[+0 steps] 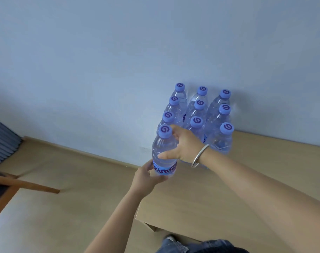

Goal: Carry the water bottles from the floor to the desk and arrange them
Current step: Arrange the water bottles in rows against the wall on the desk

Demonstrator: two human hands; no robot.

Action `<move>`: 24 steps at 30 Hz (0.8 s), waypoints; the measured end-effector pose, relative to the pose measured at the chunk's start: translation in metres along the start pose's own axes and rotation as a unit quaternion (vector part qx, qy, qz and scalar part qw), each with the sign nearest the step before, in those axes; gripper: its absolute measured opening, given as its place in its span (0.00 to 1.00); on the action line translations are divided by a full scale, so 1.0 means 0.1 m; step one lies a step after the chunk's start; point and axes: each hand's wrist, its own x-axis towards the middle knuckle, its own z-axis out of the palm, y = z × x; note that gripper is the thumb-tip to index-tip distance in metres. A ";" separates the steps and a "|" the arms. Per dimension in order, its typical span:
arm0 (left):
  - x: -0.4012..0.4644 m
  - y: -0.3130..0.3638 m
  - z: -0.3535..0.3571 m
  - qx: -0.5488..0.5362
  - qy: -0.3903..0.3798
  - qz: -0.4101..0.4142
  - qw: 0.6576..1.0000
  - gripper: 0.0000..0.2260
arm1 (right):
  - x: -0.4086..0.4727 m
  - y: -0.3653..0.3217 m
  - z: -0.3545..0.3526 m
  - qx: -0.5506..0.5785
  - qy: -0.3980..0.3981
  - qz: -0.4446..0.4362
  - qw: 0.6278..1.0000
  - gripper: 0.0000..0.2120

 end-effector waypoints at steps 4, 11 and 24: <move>0.08 -0.14 -0.09 0.027 -0.019 -0.003 0.999 0.23 | -0.01 0.06 0.16 -0.012 0.031 0.009 0.999 0.28; 0.13 -0.30 -0.12 0.040 -0.023 -0.007 0.999 0.26 | -0.03 0.12 0.35 -0.025 0.071 -0.007 0.997 0.26; 0.21 -0.30 -0.07 0.028 -0.009 0.007 1.000 0.25 | -0.04 0.14 0.41 -0.042 0.132 -0.029 0.990 0.28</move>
